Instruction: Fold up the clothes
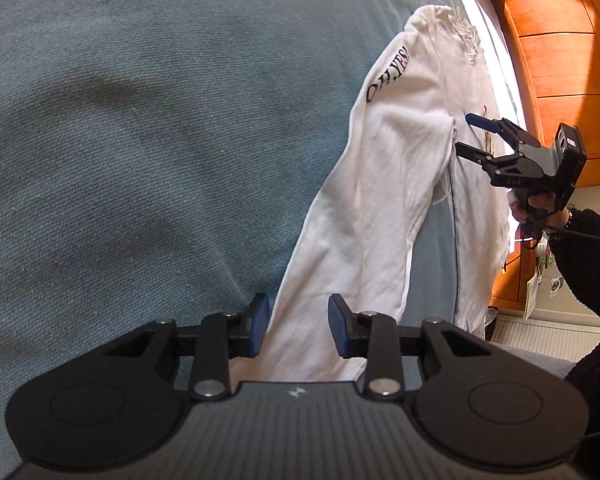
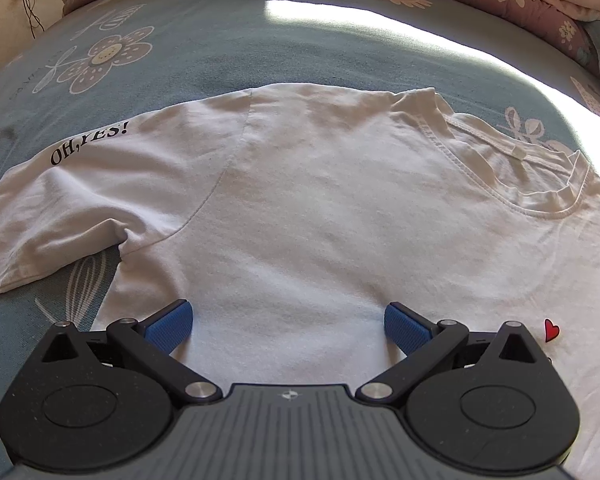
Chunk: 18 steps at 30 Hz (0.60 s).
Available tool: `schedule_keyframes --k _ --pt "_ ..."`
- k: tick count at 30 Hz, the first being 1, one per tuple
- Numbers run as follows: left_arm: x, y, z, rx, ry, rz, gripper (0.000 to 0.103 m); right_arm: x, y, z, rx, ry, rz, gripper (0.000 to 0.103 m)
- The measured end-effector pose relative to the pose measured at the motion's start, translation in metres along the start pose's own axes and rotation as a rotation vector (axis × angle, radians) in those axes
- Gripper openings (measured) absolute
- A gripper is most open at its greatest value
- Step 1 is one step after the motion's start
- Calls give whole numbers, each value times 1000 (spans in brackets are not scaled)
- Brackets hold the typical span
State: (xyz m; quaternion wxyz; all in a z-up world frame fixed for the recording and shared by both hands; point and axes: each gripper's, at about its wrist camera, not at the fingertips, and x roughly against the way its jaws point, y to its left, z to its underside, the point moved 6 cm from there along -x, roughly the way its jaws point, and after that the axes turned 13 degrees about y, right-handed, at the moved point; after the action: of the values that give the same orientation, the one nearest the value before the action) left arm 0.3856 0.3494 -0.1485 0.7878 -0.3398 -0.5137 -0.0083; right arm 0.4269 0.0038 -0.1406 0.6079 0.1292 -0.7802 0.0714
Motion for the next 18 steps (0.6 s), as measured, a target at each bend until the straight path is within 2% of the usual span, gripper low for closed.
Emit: schedule_keyframes --k 3,6,9,11,13,15,17,18 --pt "0 -15 -2 8 9 -129 6 0 0 0 -5 -2 7 103" --pt "4 -39 -1 -64 5 -280 2 0 0 0 -6 2 8 103" --pt "20 -21 7 72 -66 -298 2 0 0 0 -6 9 5 103" --pt "26 -7 14 152 -79 -237 3 0 0 0 -3 9 6 103" --pt "30 -8 22 179 -114 -203 5 0 0 1 -5 8 11 103" --pt "31 -13 31 180 -135 -197 28 0 1 2 -6 4 17 103" --pt "35 -12 50 218 -189 -227 37 0 1 3 -7 -1 22 103" --pt "37 -9 62 254 -217 -231 37 -1 1 3 -8 -2 23 103"
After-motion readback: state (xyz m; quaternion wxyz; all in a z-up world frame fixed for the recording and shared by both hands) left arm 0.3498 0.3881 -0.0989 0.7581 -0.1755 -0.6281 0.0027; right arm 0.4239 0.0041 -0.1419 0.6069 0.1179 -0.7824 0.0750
